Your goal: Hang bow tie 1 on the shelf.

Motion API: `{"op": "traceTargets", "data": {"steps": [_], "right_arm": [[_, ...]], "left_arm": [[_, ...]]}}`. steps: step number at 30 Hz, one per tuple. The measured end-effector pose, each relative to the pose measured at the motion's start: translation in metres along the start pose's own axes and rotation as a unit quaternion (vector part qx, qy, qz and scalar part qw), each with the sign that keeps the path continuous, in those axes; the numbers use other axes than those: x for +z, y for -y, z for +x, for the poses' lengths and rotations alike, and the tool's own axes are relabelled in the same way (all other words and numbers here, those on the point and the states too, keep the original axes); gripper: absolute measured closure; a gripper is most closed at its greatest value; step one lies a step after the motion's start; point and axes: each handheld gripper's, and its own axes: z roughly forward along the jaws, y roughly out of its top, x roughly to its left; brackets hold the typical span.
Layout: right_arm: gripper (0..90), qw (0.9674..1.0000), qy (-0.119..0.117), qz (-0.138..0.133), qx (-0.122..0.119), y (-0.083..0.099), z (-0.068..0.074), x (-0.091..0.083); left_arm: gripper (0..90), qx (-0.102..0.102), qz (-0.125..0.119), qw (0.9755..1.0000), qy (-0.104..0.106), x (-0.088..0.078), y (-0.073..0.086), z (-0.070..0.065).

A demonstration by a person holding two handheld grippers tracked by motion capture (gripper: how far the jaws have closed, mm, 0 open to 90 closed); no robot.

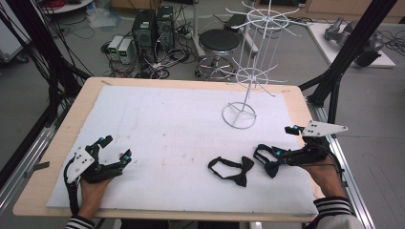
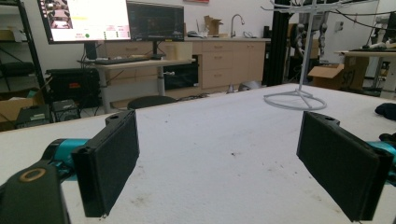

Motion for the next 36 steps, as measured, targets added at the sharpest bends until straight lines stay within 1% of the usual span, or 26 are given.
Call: {"op": "traceTargets", "data": {"steps": [1, 2, 6, 8, 11, 14, 16, 17, 19, 20, 21, 23, 24, 27, 28, 29, 30, 31, 32, 33, 35, 36], "right_arm": [[11.2, 0.9998, -0.007, 0.013, -0.011, 0.0, -0.001, 0.0], [11.2, 0.9998, -0.007, 0.013, -0.011, 0.0, -0.001, 0.0], [11.3, 0.9986, -0.017, 0.041, -0.027, 0.0, -0.004, 0.002], [11.3, 0.998, -0.022, 0.051, -0.031, 0.0, -0.006, 0.003], [11.3, 0.9959, -0.026, 0.074, -0.045, 0.0, -0.009, 0.004], [11.3, 0.9941, -0.028, 0.091, -0.053, 0.001, -0.011, 0.005], [11.3, 0.9922, -0.033, 0.105, -0.059, 0.002, -0.013, 0.008], [11.3, 0.9908, -0.033, 0.112, -0.068, 0.003, -0.013, 0.009], [11.3, 0.9885, -0.041, 0.126, -0.072, 0.004, -0.013, 0.011], [11.3, 0.9857, -0.048, 0.14, -0.08, 0.005, -0.013, 0.013], [11.3, 0.9857, -0.048, 0.14, -0.08, 0.005, -0.013, 0.013], [11.3, 0.9838, -0.06, 0.148, -0.082, 0.006, -0.014, 0.014], [11.3, 0.9826, -0.061, 0.155, -0.082, 0.007, -0.015, 0.015], [11.3, 0.9777, -0.071, 0.176, -0.089, 0.009, -0.016, 0.019], [11.3, 0.9759, -0.074, 0.181, -0.097, 0.009, -0.017, 0.021], [11.3, 0.9736, -0.083, 0.19, -0.095, 0.01, -0.017, 0.024], [11.3, 0.9736, -0.083, 0.19, -0.095, 0.01, -0.017, 0.024], [11.3, 0.9713, -0.086, 0.198, -0.099, 0.011, -0.018, 0.026], [11.3, 0.9713, -0.086, 0.198, -0.099, 0.011, -0.018, 0.026], [11.3, 0.969, -0.091, 0.206, -0.101, 0.012, -0.018, 0.027], [11.3, 0.9667, -0.092, 0.213, -0.107, 0.013, -0.019, 0.029], [11.4, 0.9648, -0.095, 0.219, -0.11, 0.014, -0.02, 0.03]], "left_arm": [[13.5, 0.0, 0.0, 1.0, 0.0, 0.0, 0.0, 0.0], [13.5, 0.0, 0.0, 1.0, 0.0, 0.0, 0.0, 0.0], [13.5, 0.001, 0.0, 1.0, 0.0, 0.0, 0.0, 0.0], [13.5, 0.002, 0.0, 1.0, 0.0, 0.0, 0.0, 0.0], [13.5, 0.002, 0.0, 1.0, 0.0, 0.0, 0.0, 0.0], [13.5, 0.002, 0.0, 1.0, 0.001, 0.0, 0.0, 0.0], [13.5, 0.002, -0.001, 1.0, 0.0, 0.0, 0.0, 0.0], [13.5, 0.002, 0.0, 1.0, 0.0, 0.0, 0.0, 0.0], [13.5, 0.003, 0.0, 1.0, 0.001, 0.0, 0.0, 0.0], [13.5, 0.002, 0.0, 1.0, 0.0, 0.0, 0.0, 0.0], [13.5, 0.002, 0.0, 1.0, 0.0, 0.0, 0.0, 0.0], [13.5, 0.003, 0.001, 1.0, 0.0, 0.0, 0.0, 0.0], [13.5, 0.003, 0.0, 1.0, 0.0, 0.0, 0.0, 0.0], [13.5, 0.003, 0.0, 1.0, 0.001, 0.0, 0.0, 0.0], [13.5, 0.003, 0.0, 1.0, 0.0, 0.0, 0.0, 0.0], [13.5, 0.002, 0.0, 1.0, 0.0, 0.0, 0.0, 0.0], [13.5, 0.003, -0.001, 1.0, 0.0, 0.0, 0.0, 0.0], [13.5, 0.003, 0.0, 1.0, 0.0, 0.0, 0.0, 0.0], [13.5, 0.003, 0.0, 1.0, 0.0, 0.0, 0.0, 0.0], [13.5, 0.004, 0.0, 1.0, 0.0, 0.0, 0.0, 0.0], [13.5, 0.003, 0.0, 1.0, 0.0, 0.0, 0.0, 0.0], [13.5, 0.003, 0.0, 1.0, 0.0, 0.0, 0.0, 0.0]]}}
